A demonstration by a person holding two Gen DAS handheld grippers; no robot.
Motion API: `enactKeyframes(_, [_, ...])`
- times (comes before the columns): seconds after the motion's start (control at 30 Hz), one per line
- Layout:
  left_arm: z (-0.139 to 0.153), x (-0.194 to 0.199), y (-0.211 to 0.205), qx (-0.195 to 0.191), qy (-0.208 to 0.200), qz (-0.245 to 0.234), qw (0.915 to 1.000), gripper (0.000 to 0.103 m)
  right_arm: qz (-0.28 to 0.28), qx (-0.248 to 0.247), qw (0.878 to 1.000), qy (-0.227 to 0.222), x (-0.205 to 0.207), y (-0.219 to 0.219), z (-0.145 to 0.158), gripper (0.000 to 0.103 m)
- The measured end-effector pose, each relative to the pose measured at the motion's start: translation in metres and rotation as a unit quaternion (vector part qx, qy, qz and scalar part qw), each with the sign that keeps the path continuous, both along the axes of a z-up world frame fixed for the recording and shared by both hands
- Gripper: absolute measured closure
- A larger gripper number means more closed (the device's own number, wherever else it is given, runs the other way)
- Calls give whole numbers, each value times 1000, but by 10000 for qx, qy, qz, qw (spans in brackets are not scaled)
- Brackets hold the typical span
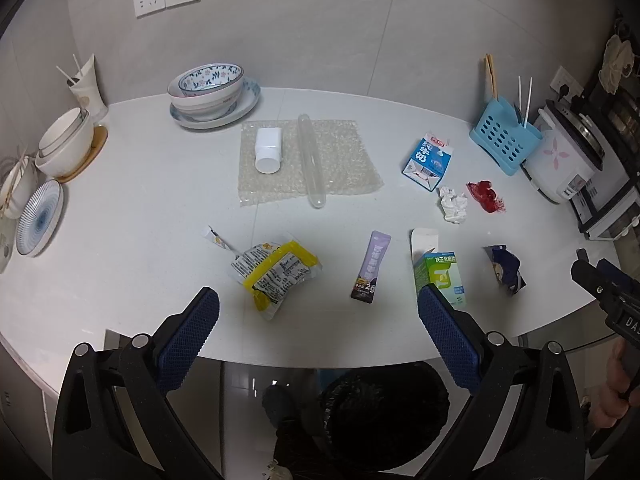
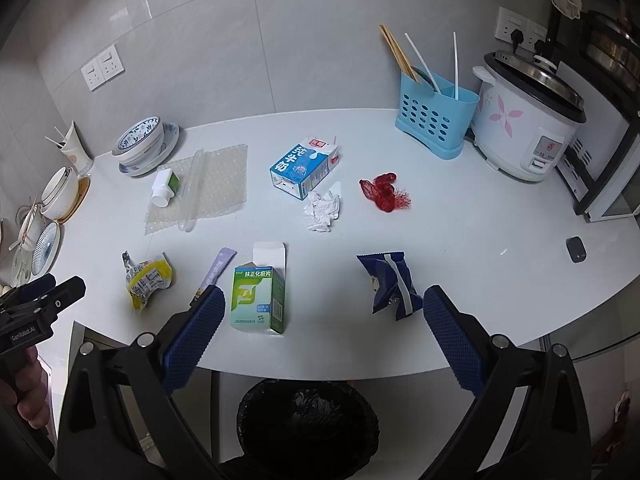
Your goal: Collect trash
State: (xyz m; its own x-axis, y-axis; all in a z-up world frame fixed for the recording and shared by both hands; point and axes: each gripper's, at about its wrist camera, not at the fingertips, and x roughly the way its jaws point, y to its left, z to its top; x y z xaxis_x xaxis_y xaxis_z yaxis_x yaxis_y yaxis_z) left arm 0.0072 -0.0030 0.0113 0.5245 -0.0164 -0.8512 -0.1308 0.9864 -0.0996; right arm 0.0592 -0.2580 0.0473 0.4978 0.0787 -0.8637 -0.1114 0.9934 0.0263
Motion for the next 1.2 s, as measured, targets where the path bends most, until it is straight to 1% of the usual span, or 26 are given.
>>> enactKeyframes(0.33, [-2,0,2,32,33,22,10000,6,-9,28,10000,18,0,3,0,8])
enactKeyframes(0.5, [-12,3,18,37,143,148,9998,6,51,52,9999,102,4,13,-7,8])
enactKeyframes(0.67, [-39,12,39,69,375,175,9991,6,138,-7,9995,284,13,30,-26,8])
enactKeyframes(1.0, [-106,44,71,-208,973,5,9950,6,145,-181,9959,878,40,63,-87,10])
enactKeyframes(1.2, [-136,64,81,-257,1261,-124,9916,6,40,-291,9927,1170,57,77,-114,13])
